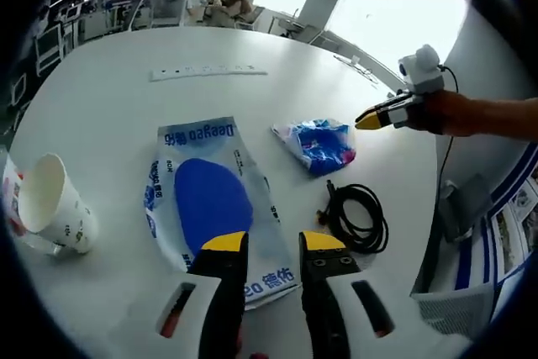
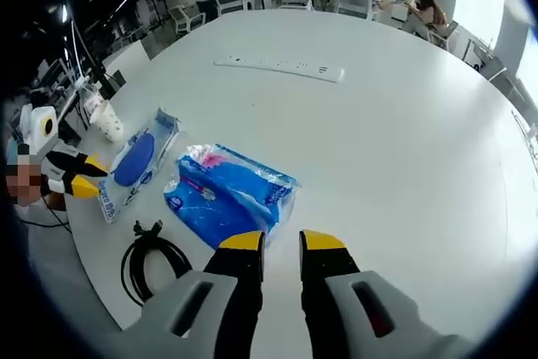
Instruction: Arrange the tabletop items into an orderly group along one side of the table until the central work area is clear of visible clutter.
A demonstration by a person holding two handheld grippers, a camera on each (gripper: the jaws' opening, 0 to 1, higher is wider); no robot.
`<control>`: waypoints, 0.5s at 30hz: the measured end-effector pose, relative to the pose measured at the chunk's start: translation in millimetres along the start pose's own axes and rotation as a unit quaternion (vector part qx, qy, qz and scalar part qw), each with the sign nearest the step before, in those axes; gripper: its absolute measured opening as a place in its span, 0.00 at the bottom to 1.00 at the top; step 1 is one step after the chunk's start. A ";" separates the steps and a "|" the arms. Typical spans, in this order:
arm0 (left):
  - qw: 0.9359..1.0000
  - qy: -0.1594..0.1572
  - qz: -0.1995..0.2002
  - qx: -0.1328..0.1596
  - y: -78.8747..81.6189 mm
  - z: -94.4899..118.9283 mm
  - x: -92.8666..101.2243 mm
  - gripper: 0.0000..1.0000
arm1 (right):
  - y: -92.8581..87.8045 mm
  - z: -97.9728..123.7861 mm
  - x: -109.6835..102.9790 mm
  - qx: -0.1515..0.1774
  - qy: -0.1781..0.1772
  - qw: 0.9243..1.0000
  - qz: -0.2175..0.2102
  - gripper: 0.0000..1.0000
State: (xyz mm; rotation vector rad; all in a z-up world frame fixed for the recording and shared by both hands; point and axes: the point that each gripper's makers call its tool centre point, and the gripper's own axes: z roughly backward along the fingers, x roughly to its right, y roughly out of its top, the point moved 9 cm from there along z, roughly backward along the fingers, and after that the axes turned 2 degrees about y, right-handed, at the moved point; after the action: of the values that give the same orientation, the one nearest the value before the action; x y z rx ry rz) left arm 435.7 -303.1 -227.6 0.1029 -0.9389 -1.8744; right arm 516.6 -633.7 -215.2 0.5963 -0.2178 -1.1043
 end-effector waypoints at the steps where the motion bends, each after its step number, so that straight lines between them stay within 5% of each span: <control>1: 1.000 0.002 0.000 0.002 -0.6 1.9 -0.5 0.22 | 1.7 -0.7 -1.5 0.001 0.001 1.000 0.002 0.14; 15: 0.999 0.023 0.020 0.010 -16.6 26.6 -15.4 0.22 | 29.1 -20.7 -31.3 0.005 0.031 0.999 0.031 0.14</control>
State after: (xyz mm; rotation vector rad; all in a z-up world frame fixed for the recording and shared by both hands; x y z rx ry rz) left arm 419.0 -272.5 -224.8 0.1370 -0.9220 -1.8180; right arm 534.4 -589.8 -212.4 0.6273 -0.1878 -1.0239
